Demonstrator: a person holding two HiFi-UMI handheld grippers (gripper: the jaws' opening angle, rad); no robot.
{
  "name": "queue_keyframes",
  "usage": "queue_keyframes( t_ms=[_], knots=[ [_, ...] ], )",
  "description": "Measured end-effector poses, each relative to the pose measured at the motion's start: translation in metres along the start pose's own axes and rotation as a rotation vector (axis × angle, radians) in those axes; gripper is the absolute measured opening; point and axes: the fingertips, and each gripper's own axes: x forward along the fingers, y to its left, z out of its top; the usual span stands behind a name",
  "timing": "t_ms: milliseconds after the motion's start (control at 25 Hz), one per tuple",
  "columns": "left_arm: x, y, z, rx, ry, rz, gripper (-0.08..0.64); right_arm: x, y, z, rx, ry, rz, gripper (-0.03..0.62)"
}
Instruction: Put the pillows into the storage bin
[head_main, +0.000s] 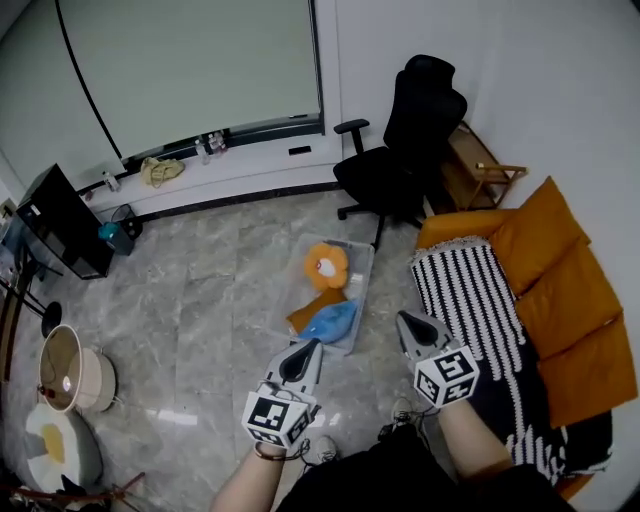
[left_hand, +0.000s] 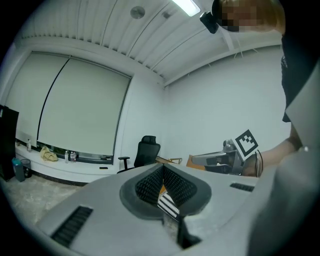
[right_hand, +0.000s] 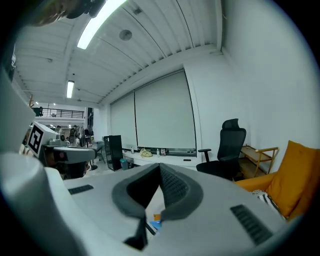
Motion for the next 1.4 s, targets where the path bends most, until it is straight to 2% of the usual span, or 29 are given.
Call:
queue_keyframes(
  t_ms=[120, 280, 520, 680, 840, 1120, 1240, 1400],
  knots=[
    [-0.027, 0.004, 0.006, 0.010, -0.024, -0.032, 0.006, -0.020, 0.030, 0.007, -0.042, -0.002, -0.027, 0.003],
    [-0.041, -0.008, 0.012, 0.012, -0.057, -0.075, 0.006, -0.049, 0.037, 0.011, -0.058, -0.008, -0.083, 0.003],
    [-0.039, -0.039, -0.007, -0.008, -0.006, -0.111, 0.006, -0.078, 0.032, 0.001, -0.046, -0.006, -0.118, 0.003],
    [-0.023, -0.075, -0.015, 0.001, 0.018, -0.126, 0.006, -0.107, 0.010, -0.011, -0.025, -0.017, -0.127, 0.003],
    [0.000, -0.132, -0.030, -0.014, 0.063, -0.130, 0.006, -0.152, -0.027, -0.029, 0.007, -0.017, -0.127, 0.003],
    [0.037, -0.229, -0.054, -0.046, 0.085, -0.118, 0.006, -0.226, -0.093, -0.062, 0.020, 0.018, -0.125, 0.003],
    [0.040, -0.243, -0.061, -0.040, 0.098, -0.112, 0.006, -0.237, -0.104, -0.071, 0.033, 0.027, -0.123, 0.003],
    [0.039, -0.236, -0.058, -0.011, 0.105, -0.121, 0.006, -0.231, -0.102, -0.070, 0.050, 0.016, -0.127, 0.003]
  ],
)
